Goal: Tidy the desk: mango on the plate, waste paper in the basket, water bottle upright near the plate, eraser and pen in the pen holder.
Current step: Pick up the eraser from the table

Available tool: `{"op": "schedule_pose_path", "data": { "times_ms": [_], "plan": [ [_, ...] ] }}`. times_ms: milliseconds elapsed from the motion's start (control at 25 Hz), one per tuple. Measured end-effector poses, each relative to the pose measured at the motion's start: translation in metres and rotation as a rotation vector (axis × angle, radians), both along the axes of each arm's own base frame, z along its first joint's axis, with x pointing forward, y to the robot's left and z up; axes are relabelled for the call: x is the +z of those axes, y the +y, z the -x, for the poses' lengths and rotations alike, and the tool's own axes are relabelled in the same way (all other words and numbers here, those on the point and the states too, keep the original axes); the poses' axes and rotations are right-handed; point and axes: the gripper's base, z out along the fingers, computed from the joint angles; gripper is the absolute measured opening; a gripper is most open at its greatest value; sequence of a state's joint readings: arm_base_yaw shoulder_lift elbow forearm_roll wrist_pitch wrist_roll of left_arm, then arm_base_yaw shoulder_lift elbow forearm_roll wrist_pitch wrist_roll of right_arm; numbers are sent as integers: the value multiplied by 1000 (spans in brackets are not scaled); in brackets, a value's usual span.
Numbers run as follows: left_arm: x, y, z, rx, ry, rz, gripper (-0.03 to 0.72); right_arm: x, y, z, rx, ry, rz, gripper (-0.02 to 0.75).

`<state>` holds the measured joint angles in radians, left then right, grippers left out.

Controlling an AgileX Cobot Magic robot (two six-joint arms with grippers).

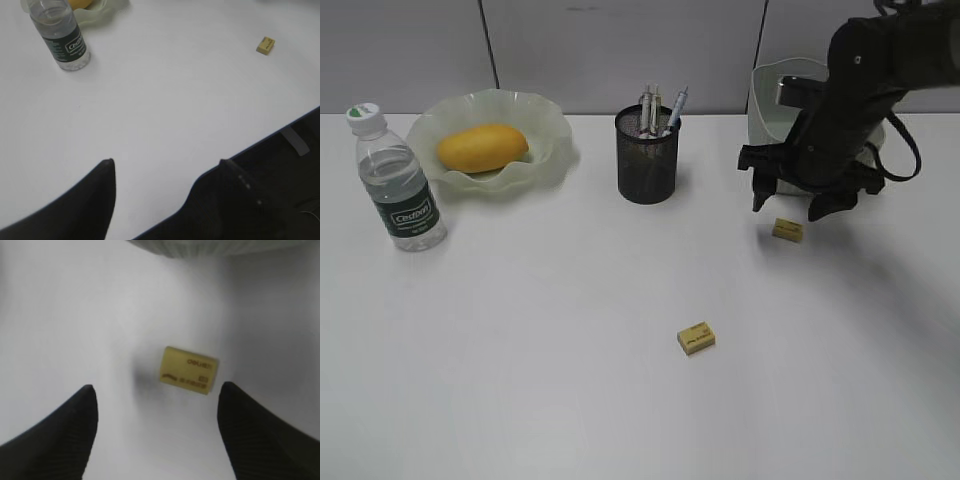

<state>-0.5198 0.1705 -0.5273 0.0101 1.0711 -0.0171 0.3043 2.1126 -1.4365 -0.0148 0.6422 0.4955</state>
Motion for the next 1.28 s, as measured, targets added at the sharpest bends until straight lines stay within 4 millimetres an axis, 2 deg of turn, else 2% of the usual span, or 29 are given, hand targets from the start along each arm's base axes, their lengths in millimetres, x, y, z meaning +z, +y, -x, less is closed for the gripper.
{"op": "schedule_pose_path", "data": {
  "times_ms": [240, 600, 800, 1000, 1280],
  "plan": [
    [0, 0, 0, 0, 0, 0, 481, -28, -2, -4, -84, 46, -10, 585],
    [0, 0, 0, 1, -2, -1, 481, -38, -3, -9, -95, 22, -5, 579],
    [0, 0, 0, 0, -1, 0, 481, -39, -3, -11, -105, 8, -9, 493],
    [0, 0, 0, 1, -2, -2, 481, -40, -4, -10, -109, 17, -4, 324],
    [0, 0, 0, 1, -2, -2, 481, -35, -3, -16, -77, 44, 14, 316]
  ]
}}
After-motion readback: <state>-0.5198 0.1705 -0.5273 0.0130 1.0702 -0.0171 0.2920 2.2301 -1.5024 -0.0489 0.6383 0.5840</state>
